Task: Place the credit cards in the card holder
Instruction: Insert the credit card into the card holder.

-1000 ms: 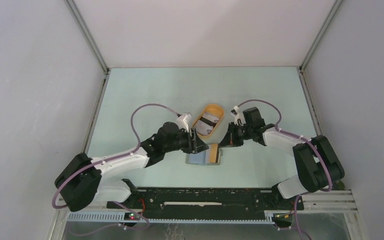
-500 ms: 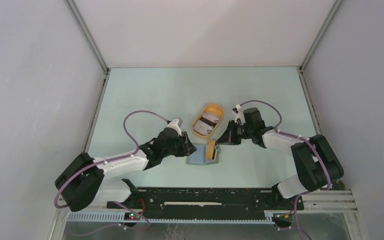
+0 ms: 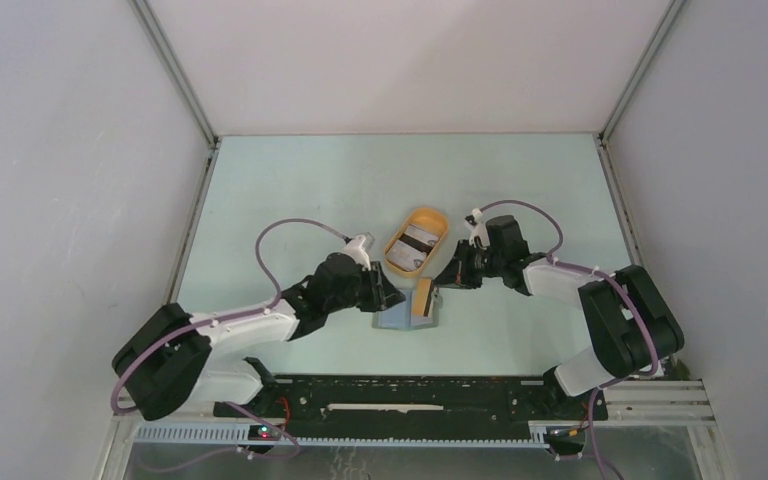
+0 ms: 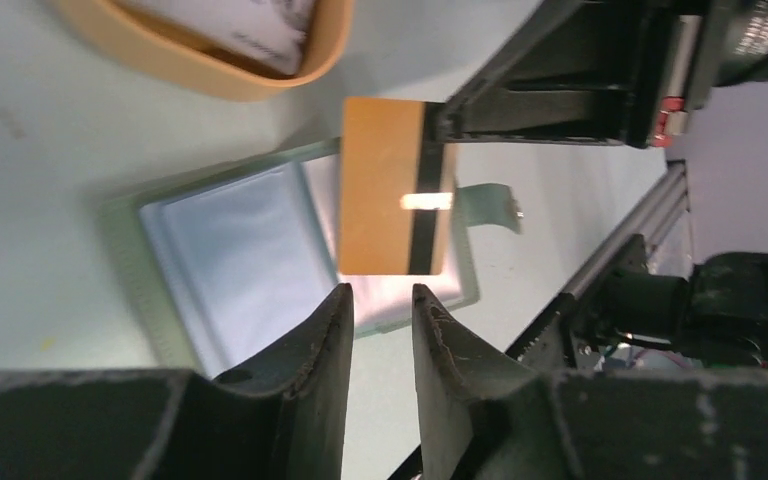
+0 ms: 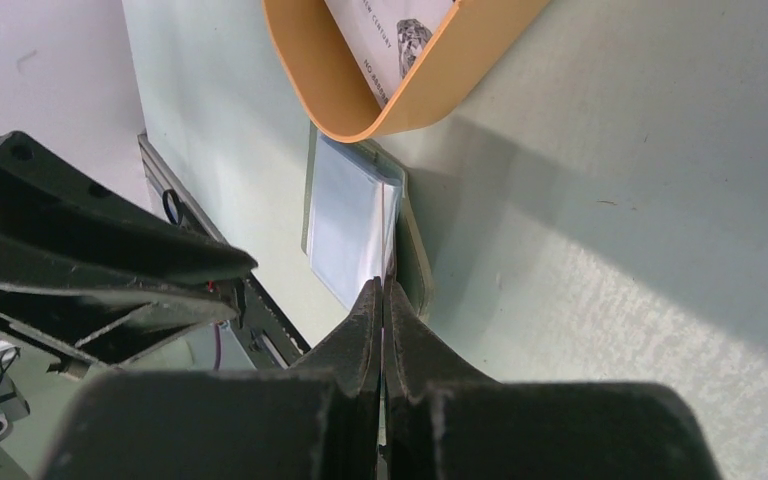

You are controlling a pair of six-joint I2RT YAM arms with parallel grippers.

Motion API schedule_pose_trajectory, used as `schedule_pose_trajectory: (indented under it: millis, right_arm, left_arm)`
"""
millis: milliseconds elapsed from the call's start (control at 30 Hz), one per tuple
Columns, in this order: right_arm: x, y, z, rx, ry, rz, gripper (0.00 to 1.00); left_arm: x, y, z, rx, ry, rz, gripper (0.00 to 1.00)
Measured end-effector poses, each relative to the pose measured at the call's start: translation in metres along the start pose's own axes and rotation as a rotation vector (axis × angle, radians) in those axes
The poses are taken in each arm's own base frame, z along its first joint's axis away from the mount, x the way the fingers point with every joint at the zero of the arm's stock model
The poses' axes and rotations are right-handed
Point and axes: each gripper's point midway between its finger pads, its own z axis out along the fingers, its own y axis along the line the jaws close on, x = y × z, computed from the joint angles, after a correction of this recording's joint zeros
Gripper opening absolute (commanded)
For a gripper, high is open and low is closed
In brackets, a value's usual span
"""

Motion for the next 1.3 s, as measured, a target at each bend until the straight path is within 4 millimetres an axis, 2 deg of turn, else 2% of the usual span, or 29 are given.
schedule_pose_trajectory:
  millis: [100,233,333,467,567,867,1300]
  right_arm:
    - [0.001,-0.001,0.001,0.002,0.003,0.003,0.00]
    - [0.000,0.000,0.001,0.000,0.002,0.003,0.00]
    - [0.000,0.000,0.001,-0.002,0.002,0.002,0.00]
    - [0.001,0.001,0.001,-0.007,0.004,0.001,0.00]
    - [0.001,0.002,0.001,-0.012,0.008,0.003,0.00]
    - [0.009,0.008,0.004,-0.022,0.030,0.005,0.00]
    - [0.016,0.012,0.007,-0.023,0.048,-0.010,0.00]
  left_arm:
    - [0.008,-0.013,0.006,0.073,0.037,0.011,0.32]
    - [0.040,-0.019,0.020,0.104,0.163,0.032,0.32]
    - [0.054,-0.029,0.029,0.122,0.231,0.069,0.32]
    - [0.052,-0.049,0.039,0.156,0.250,0.121,0.32]
    - [0.052,-0.056,0.046,0.166,0.260,0.150,0.32]
    - [0.068,-0.050,0.051,0.143,0.326,0.173,0.32]
    - [0.069,-0.052,0.056,0.138,0.345,0.191,0.34]
